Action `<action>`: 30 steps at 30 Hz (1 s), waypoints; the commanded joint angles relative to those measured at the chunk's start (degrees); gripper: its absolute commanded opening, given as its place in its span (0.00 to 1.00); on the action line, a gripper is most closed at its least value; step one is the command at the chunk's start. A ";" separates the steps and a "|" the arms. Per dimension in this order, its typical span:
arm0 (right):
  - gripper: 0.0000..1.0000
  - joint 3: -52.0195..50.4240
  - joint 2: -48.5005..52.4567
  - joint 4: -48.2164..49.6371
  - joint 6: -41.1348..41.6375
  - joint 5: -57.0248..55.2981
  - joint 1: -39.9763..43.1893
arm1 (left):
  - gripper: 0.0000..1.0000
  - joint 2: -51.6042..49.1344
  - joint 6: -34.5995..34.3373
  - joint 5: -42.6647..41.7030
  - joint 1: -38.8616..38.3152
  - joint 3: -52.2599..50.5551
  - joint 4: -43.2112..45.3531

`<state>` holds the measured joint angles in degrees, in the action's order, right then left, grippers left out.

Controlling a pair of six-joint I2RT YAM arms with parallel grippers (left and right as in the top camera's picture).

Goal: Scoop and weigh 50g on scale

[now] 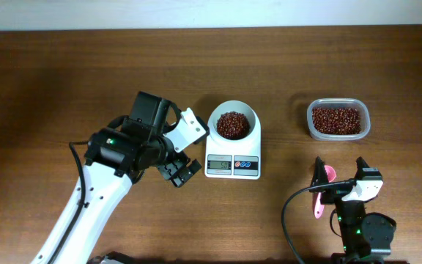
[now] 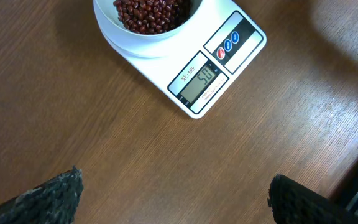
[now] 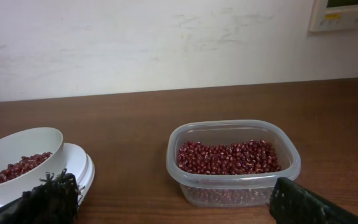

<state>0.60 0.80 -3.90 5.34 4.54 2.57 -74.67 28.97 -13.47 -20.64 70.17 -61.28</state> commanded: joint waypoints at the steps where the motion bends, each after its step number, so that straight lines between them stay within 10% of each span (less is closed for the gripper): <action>1: 0.99 -0.28 0.39 -0.59 -0.46 -0.24 -0.35 | 0.99 0.48 0.90 -0.22 0.31 -0.02 -0.04; 30: 0.99 -0.28 -0.61 -0.24 -0.46 -0.09 -3.96 | 0.99 0.48 0.90 -0.22 0.31 -0.02 -0.04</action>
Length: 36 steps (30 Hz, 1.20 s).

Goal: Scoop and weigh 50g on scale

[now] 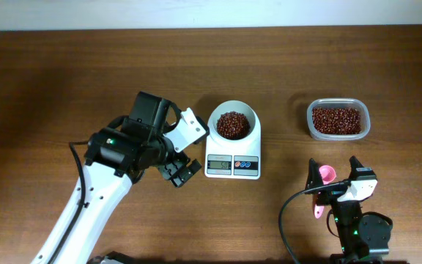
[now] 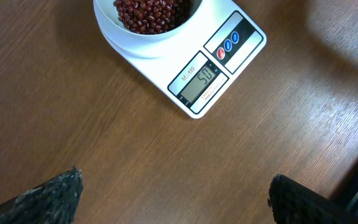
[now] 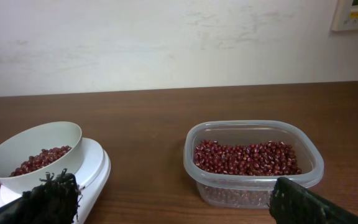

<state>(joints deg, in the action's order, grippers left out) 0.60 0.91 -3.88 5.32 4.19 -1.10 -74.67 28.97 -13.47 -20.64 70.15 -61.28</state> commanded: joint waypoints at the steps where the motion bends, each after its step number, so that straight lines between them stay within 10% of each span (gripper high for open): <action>1: 0.99 -0.28 -0.72 -0.26 -0.44 0.28 -0.28 | 0.99 0.48 0.90 -0.22 0.31 0.00 -0.04; 15: 0.99 -0.28 -0.72 -0.26 -0.44 0.26 -0.28 | 0.99 0.48 0.87 -0.02 0.31 0.00 -0.07; 22: 0.99 -0.28 -0.72 -0.26 -0.44 0.28 -0.28 | 0.99 2.56 -3.93 5.86 0.31 0.00 -14.88; 36: 0.99 -0.28 -0.72 -0.26 -0.44 0.28 -0.28 | 0.99 36.44 -15.93 9.92 0.31 0.00 -21.31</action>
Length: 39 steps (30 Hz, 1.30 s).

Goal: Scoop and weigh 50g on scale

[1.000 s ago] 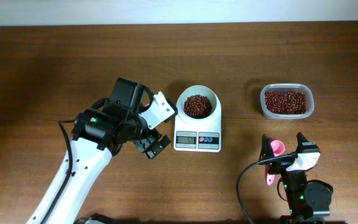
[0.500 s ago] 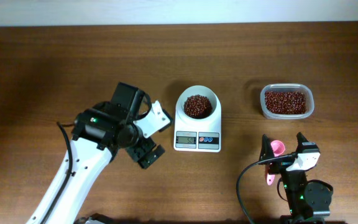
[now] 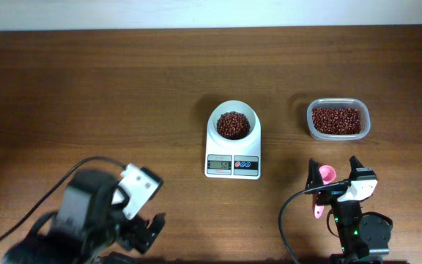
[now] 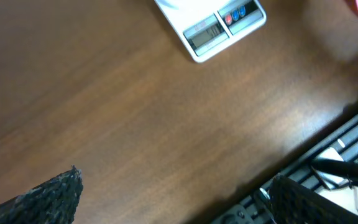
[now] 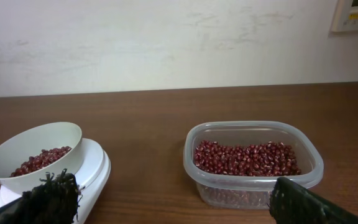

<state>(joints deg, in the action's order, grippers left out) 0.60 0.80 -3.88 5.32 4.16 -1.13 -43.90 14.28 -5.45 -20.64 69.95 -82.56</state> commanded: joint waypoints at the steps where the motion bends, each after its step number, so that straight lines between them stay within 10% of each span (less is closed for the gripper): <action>1: 0.99 -0.28 -0.61 -0.26 -0.44 0.31 -0.26 | 0.99 6.97 -1.40 2.40 0.31 0.20 -0.09; 15: 0.99 -0.28 -0.61 -0.26 -0.44 0.28 -0.26 | 0.99 15.74 -7.56 4.59 17.81 -1.97 0.13; 26: 0.99 -0.28 -0.61 -0.26 -0.46 0.31 -0.26 | 0.99 39.34 -7.56 4.79 18.25 -1.84 0.20; 39: 0.99 -0.28 -0.61 -0.26 -0.46 0.31 -0.26 | 0.99 43.52 -6.71 6.40 18.29 -1.33 1.46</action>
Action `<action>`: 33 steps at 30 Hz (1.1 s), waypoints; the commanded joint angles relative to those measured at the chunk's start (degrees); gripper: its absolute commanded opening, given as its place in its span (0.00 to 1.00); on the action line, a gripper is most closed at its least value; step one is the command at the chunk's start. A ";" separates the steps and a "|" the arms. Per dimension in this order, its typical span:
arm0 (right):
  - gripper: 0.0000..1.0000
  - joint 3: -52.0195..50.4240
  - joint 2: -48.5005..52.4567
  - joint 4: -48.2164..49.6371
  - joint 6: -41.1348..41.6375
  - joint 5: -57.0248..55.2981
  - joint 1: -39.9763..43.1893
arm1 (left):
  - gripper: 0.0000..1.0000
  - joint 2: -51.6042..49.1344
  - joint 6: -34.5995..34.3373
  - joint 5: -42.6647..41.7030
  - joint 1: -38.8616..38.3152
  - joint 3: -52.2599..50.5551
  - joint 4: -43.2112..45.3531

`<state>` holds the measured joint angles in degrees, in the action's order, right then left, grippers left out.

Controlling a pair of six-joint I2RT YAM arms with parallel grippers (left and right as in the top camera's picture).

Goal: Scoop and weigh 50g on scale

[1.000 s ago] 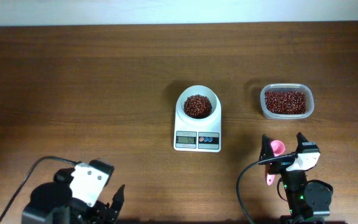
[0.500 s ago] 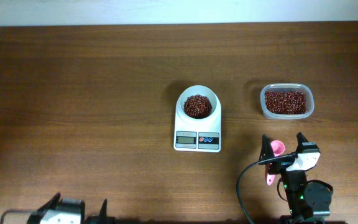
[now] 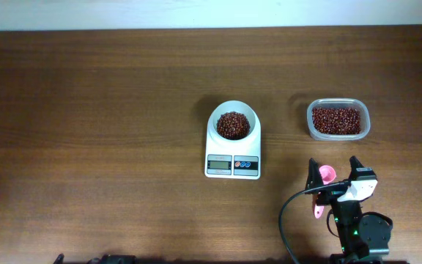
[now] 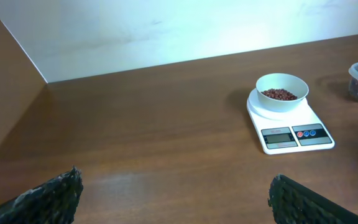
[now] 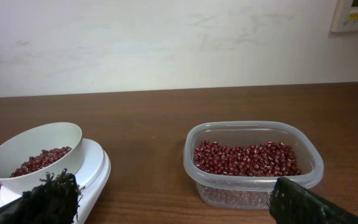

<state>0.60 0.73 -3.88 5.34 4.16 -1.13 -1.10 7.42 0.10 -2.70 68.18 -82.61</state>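
Observation:
The white scale (image 3: 232,166) stands mid-table with a white bowl of red beans (image 3: 232,125) on it; its display is too small to read. A clear tub of beans (image 3: 337,119) sits to its right. The pink scoop (image 3: 321,192) lies on the table at the front right, under my right gripper (image 3: 335,171), which is open and holds nothing. The right wrist view shows the bowl (image 5: 33,149) and tub (image 5: 250,160) beyond the open right gripper (image 5: 179,202). My left gripper (image 4: 176,199) is open, far back from the scale (image 4: 289,127), and out of the overhead view.
A pale wall (image 5: 166,43) runs behind the table's far edge. A brown side panel (image 4: 5,93) stands at the left end. Bare wood (image 3: 101,132) spreads left of the scale. The right arm's base and cable (image 3: 357,231) occupy the front right corner.
The left arm was at the front left of the overhead view with its camera looking down; now it is gone from that view and looks level across the table. The right arm is unchanged.
My left gripper hung open just left of the scale, whose display read 50, and stayed there a second later while the right gripper shifted slightly over the pink scoop. Then the left arm stood at the front left edge, and now it is out of the overhead view.

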 commanded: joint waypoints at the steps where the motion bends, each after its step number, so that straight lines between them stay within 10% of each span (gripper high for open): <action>1: 0.99 -0.28 -0.55 -0.26 -0.48 0.28 -0.26 | 0.99 0.72 0.37 0.81 0.35 0.44 3.15; 21: 0.99 -0.28 -0.55 -0.26 -0.46 0.28 -0.26 | 0.99 0.72 0.31 0.33 0.35 -51.98 66.01; 33: 0.99 -0.28 -0.55 -0.26 -0.46 0.31 -0.26 | 0.99 0.72 0.33 0.33 0.35 -64.85 80.50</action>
<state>0.60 0.69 -3.88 5.32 4.16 -1.13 -0.73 7.46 0.27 -2.70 4.95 -3.38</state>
